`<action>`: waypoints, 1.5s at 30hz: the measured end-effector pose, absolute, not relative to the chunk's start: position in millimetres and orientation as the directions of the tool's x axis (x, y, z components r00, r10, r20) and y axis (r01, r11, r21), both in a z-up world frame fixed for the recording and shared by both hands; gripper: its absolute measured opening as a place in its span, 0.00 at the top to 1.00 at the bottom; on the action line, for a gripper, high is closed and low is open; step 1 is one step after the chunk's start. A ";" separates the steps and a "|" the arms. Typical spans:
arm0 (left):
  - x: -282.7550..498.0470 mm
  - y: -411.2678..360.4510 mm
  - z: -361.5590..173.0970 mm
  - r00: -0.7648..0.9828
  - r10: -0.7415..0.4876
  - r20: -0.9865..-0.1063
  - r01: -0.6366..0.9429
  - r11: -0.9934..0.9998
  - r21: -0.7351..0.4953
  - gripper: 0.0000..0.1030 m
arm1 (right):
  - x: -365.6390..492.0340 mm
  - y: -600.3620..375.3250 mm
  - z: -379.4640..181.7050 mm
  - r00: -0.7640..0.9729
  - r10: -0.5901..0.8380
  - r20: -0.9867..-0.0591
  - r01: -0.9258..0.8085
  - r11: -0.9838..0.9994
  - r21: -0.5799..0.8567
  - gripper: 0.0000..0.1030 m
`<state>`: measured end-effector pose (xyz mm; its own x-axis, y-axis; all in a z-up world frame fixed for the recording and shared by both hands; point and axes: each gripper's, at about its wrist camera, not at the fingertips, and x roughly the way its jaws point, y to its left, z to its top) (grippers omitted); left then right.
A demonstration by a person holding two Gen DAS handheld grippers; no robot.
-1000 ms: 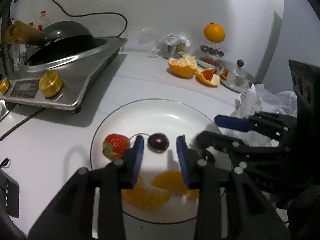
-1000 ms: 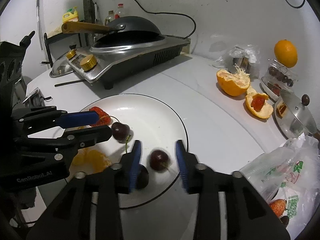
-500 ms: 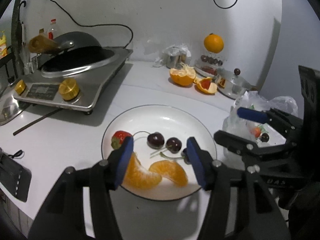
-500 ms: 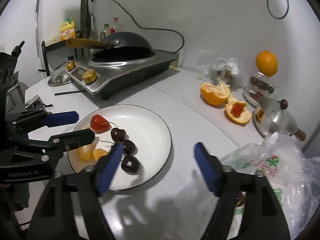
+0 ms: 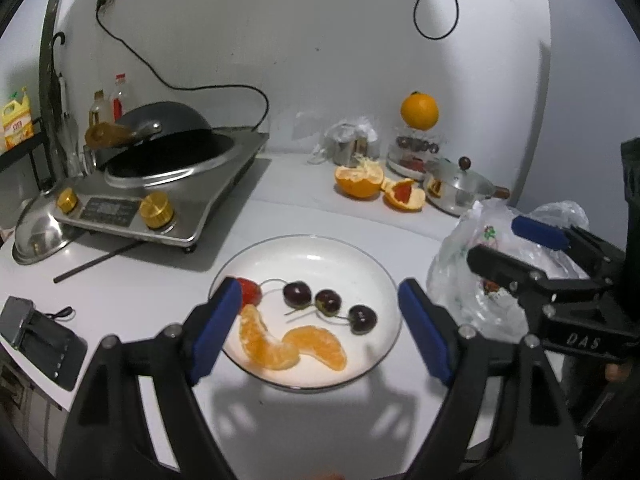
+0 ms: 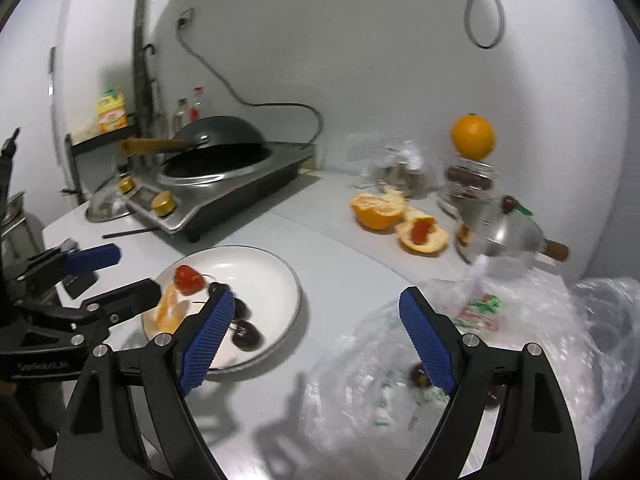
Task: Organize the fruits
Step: 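Move both tools back over the fruit on the plastic bag, then grasp a dark cherry with the right tool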
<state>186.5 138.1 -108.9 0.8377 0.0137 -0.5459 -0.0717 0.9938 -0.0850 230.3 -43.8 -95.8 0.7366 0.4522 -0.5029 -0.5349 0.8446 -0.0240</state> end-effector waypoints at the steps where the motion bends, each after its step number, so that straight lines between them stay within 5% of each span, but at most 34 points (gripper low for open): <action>1: 184.8 134.8 -107.4 0.838 0.014 -0.546 -0.074 0.993 -0.089 0.21 | 229.9 -48.2 -95.3 0.738 0.445 -0.508 -0.524 0.852 -0.015 0.15; 13: 176.4 94.1 -97.5 0.860 0.048 -0.507 -0.111 0.989 -0.096 0.21 | 221.8 -109.0 -89.4 0.765 0.392 -0.511 -0.441 0.897 0.027 0.15; 38: 211.8 -7.4 -113.3 0.804 -0.075 -0.590 0.036 0.996 -0.077 0.21 | 247.4 -202.1 -120.8 0.761 0.322 -0.562 -0.387 0.922 0.005 0.16; 45: 226.7 -23.9 -122.7 0.789 -0.089 -0.608 0.062 0.996 -0.066 0.21 | 266.2 -208.9 -140.5 0.720 0.334 -0.608 -0.409 0.912 0.017 0.25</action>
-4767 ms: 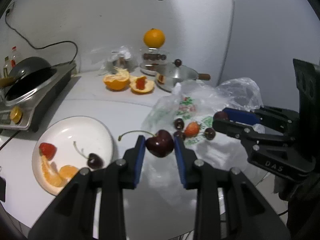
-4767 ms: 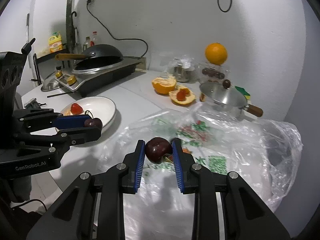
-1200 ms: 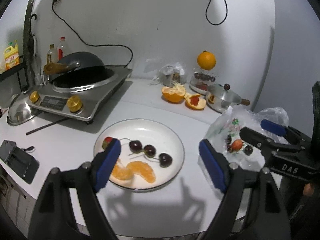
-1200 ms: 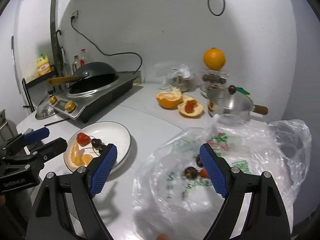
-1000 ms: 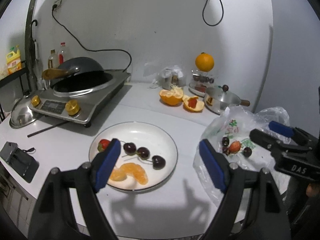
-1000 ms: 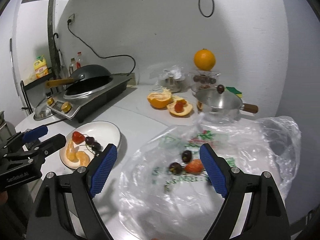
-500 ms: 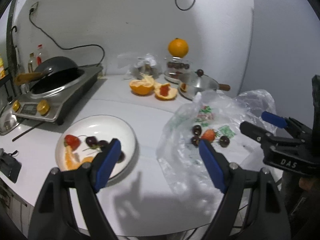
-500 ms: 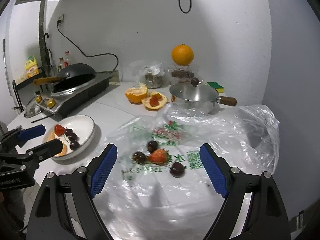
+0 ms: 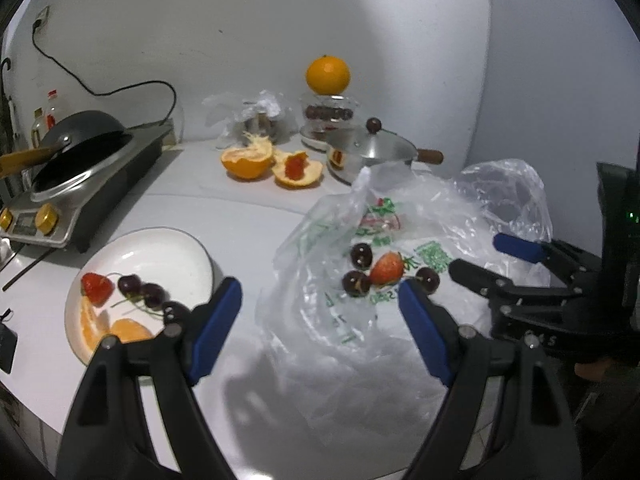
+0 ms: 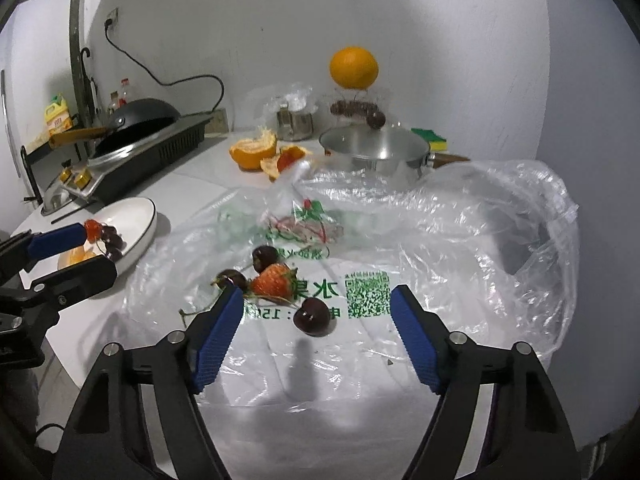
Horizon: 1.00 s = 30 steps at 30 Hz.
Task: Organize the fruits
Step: 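Grasp a dark cherry with the right tool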
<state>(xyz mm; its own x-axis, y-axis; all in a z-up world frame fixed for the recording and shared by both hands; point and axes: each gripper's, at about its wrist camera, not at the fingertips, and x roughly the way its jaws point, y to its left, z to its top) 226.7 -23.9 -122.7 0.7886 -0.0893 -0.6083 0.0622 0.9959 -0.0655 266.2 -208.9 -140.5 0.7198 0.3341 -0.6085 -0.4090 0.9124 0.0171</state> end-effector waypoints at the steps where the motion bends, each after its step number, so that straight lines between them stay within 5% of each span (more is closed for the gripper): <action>1: 228.6 -25.5 -124.2 0.786 -0.091 -0.611 0.065 0.996 -0.064 0.21 | 268.2 -208.3 -142.6 0.715 0.335 -0.614 -0.412 0.911 0.018 0.26; 10: 245.9 -31.2 -137.0 0.772 -0.093 -0.629 0.072 0.996 -0.059 0.21 | 287.8 -196.8 -162.8 0.634 0.355 -0.687 -0.475 0.880 0.016 0.45; 30: 271.2 -38.0 -149.4 0.759 -0.097 -0.643 0.107 0.994 -0.023 0.21 | 308.0 -187.6 -186.4 0.558 0.342 -0.756 -0.522 0.853 0.001 0.70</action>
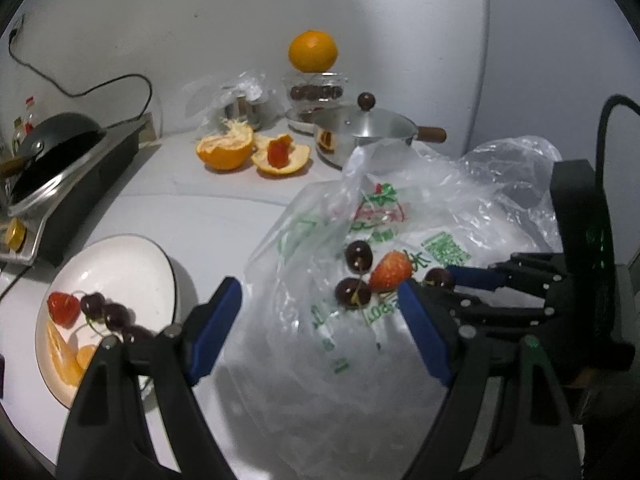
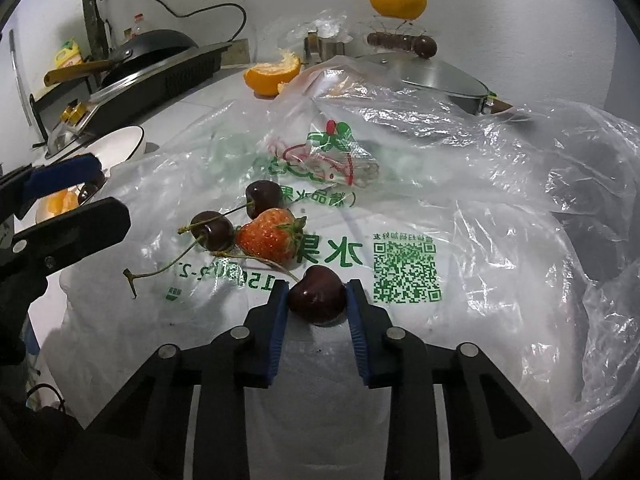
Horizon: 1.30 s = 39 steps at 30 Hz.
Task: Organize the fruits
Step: 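Grasp a dark cherry with the right tool, then grasp the red strawberry with the left tool while the right tool holds its cherry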
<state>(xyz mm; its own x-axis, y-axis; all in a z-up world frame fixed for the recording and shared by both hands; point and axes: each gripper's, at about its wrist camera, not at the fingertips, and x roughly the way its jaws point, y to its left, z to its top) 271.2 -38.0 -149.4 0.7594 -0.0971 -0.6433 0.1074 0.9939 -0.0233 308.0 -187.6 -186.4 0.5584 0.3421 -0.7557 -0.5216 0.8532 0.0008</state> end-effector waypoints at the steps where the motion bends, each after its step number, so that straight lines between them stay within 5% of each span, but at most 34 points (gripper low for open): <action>1: 272.0 -39.6 -148.5 0.761 -0.097 -0.641 0.114 0.993 -0.016 0.21 | 308.1 -188.0 -186.4 0.557 0.344 -0.756 -0.524 0.852 0.002 0.70; 30: 310.2 -109.1 -169.7 0.732 -0.112 -0.672 0.304 0.937 0.174 0.22 | 313.8 -261.5 -147.7 0.688 0.351 -0.634 -0.407 0.911 0.063 0.70; 39: 324.0 -125.7 -189.3 0.706 -0.060 -0.706 0.318 0.917 0.241 0.41 | 320.2 -268.4 -152.1 0.685 0.373 -0.626 -0.410 0.907 0.092 0.70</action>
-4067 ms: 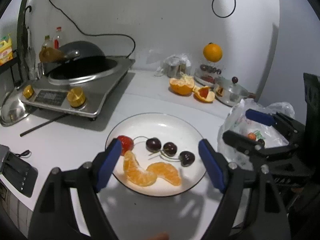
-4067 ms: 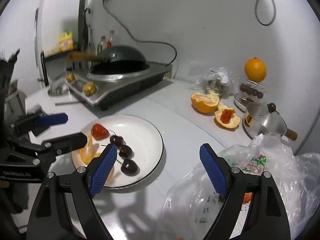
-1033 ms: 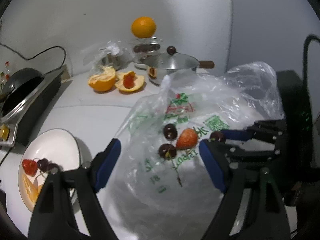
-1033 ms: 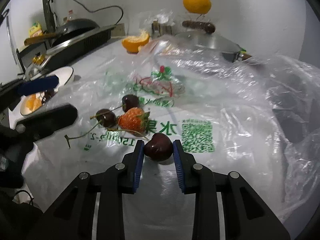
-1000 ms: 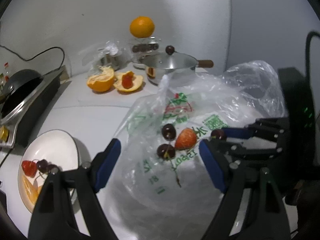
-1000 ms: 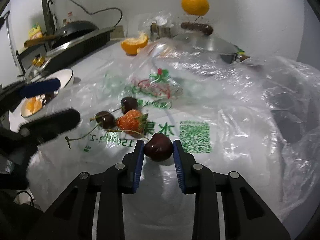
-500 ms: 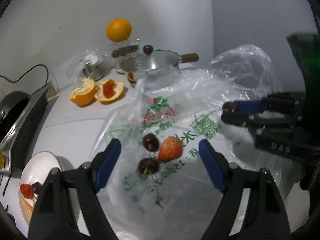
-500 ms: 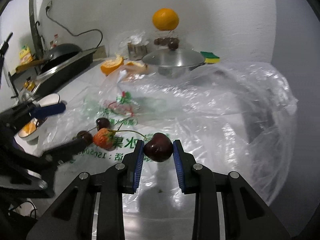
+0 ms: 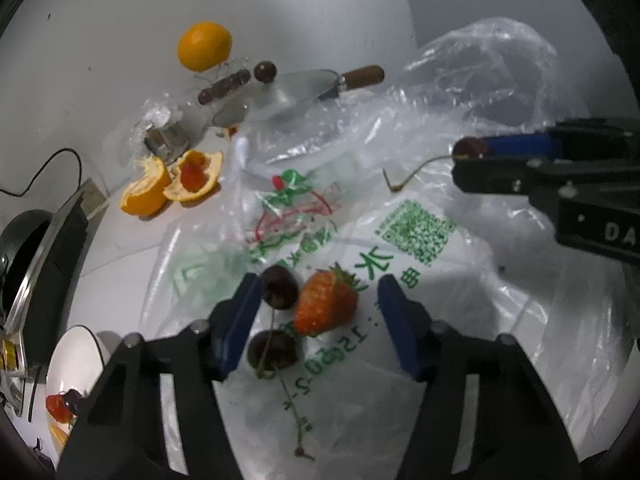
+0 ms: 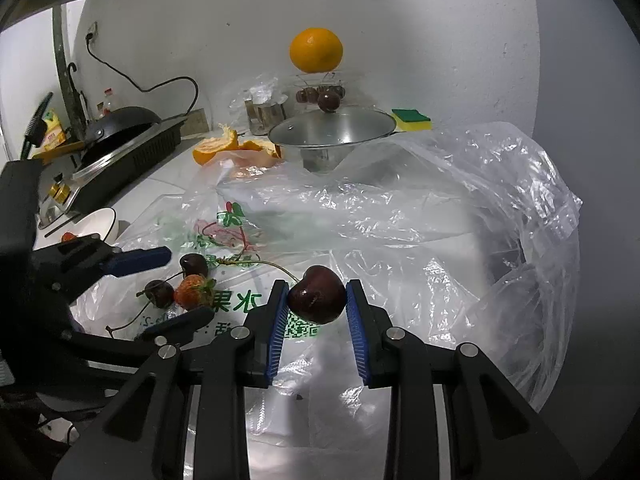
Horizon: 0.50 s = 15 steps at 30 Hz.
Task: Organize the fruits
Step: 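Grasp the red strawberry with the left tool while the right tool holds its cherry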
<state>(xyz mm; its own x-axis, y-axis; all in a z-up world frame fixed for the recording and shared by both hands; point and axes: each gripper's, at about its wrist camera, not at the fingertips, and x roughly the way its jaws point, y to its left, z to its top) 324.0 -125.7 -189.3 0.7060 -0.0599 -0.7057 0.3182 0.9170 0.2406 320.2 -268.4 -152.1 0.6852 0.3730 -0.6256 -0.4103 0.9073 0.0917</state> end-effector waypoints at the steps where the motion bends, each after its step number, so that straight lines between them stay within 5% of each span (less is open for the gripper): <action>1: 325.9 -125.9 -191.2 0.702 -0.055 -0.710 0.315 0.918 0.241 0.42 | 320.5 -269.2 -152.3 0.685 0.374 -0.625 -0.412 0.907 0.091 0.70; 12: 328.0 -136.2 -199.1 0.675 -0.063 -0.735 0.345 0.908 0.239 0.55 | 322.8 -271.9 -155.5 0.680 0.386 -0.623 -0.422 0.901 0.099 0.70; 15: 328.5 -136.1 -196.9 0.681 -0.058 -0.730 0.337 0.909 0.243 0.67 | 323.1 -271.8 -155.7 0.679 0.385 -0.625 -0.420 0.902 0.098 0.70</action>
<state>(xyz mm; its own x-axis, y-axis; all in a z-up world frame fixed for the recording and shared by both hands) 328.5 -136.1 -196.9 0.6813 -0.0580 -0.7297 0.3375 0.9095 0.2428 323.1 -271.8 -155.7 0.6794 0.3846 -0.6249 -0.4203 0.9021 0.0982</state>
